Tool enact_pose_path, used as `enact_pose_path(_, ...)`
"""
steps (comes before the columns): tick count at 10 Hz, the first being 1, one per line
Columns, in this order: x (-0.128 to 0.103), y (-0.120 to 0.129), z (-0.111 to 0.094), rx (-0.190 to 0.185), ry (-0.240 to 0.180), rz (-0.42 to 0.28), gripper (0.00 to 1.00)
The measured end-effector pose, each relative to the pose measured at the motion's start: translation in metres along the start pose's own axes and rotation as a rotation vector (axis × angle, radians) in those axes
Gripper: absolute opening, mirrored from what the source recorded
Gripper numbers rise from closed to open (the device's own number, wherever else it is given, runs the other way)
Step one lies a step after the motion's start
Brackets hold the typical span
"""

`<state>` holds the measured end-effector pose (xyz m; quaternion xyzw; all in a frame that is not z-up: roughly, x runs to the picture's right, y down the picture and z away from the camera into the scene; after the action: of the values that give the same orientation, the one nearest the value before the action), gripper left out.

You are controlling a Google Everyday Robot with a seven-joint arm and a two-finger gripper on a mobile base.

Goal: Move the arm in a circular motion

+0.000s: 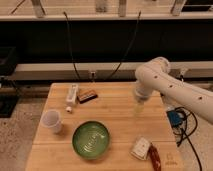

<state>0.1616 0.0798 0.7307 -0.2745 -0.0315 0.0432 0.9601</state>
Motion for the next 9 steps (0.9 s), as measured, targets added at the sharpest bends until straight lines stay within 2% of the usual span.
enact_pose_path(9, -0.0014, -0.0010, -0.0001, 0.006, -0.004, 0.013, 0.80)
